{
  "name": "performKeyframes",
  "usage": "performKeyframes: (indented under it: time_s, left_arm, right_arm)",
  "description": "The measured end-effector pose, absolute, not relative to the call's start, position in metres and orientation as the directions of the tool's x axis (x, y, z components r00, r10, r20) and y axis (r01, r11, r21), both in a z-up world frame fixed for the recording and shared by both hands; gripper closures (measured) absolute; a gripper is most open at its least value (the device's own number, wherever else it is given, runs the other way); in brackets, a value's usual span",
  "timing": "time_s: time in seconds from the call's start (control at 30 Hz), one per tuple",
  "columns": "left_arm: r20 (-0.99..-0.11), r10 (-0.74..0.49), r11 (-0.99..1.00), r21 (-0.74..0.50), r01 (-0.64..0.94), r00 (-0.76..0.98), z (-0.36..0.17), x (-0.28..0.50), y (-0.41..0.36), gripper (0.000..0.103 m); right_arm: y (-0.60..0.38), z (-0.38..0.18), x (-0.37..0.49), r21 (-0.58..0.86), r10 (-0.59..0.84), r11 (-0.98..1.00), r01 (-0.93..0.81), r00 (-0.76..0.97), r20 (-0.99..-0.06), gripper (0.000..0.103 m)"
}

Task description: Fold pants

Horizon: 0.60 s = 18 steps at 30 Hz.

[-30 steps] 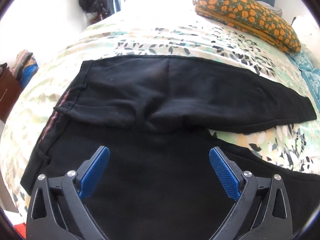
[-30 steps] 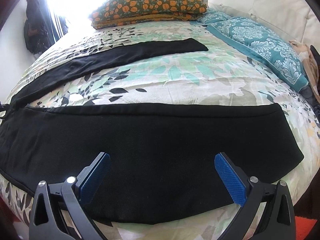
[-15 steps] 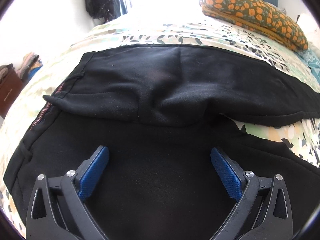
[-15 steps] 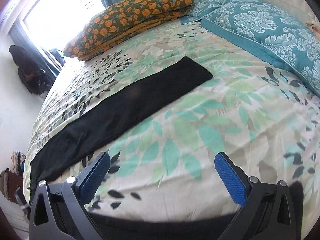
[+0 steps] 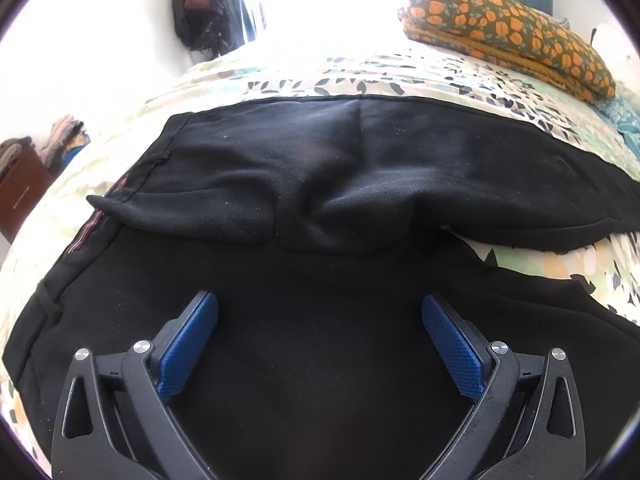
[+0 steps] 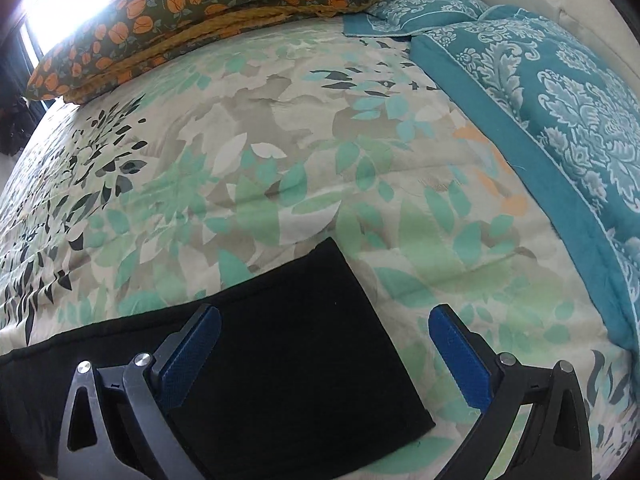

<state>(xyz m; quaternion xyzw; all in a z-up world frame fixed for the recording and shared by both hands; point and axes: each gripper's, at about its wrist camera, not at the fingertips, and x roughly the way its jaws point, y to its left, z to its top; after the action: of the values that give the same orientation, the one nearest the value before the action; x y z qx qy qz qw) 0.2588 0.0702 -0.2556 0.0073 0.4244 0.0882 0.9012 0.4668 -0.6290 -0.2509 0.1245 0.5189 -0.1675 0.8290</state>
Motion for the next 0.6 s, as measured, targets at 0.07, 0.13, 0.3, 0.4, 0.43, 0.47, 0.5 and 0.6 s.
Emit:
performKeyframes:
  time_s: [0.07,0.13,0.3,0.4,0.43,0.47,0.5,0.6]
  left_arm:
    - [-0.762,0.166,0.984,0.088,-0.153,0.626,-0.256,0.259,0.070,0.001]
    - [-0.761,0.167,0.984,0.089,-0.153,0.626,-0.256,0.259,0.070,0.001]
    - [-0.761,0.171,0.984,0.094,-0.154,0.625,-0.256,0.259,0.069,0.001]
    - [-0.762,0.179,0.982,0.104,-0.156,0.622,-0.255,0.259,0.068,0.001]
    - [-0.763,0.183,0.982,0.108,-0.156,0.620,-0.255,0.260,0.067,0.001]
    - [-0.763,0.186,0.981,0.113,-0.156,0.618,-0.255,0.260,0.067,0.001]
    - [-0.764,0.191,0.981,0.119,-0.156,0.616,-0.254,0.260,0.066,0.001]
    - [-0.767,0.208,0.978,0.140,-0.158,0.608,-0.253,0.262,0.063,0.001]
  right_arm:
    - [-0.632,-0.257,0.471,0.057,-0.118,0.917,0.394,0.405,-0.907,0.038]
    - [-0.631,-0.254,0.467,-0.019,-0.189,0.916,0.401,0.390,-0.901,0.095]
    - [-0.615,-0.206,0.412,0.099,-0.129,0.931,0.351,0.572,-0.810,0.097]
    - [-0.587,-0.175,0.360,0.159,-0.078,0.942,0.297,0.652,-0.754,0.097]
    - [-0.576,-0.166,0.338,0.185,-0.058,0.941,0.282,0.675,-0.735,0.097]
    - [-0.566,-0.158,0.317,0.212,-0.033,0.940,0.267,0.690,-0.723,0.097]
    - [-0.554,-0.152,0.295,0.245,-0.005,0.936,0.253,0.704,-0.710,0.097]
    - [-0.520,-0.140,0.225,0.327,0.051,0.917,0.230,0.744,-0.666,0.097]
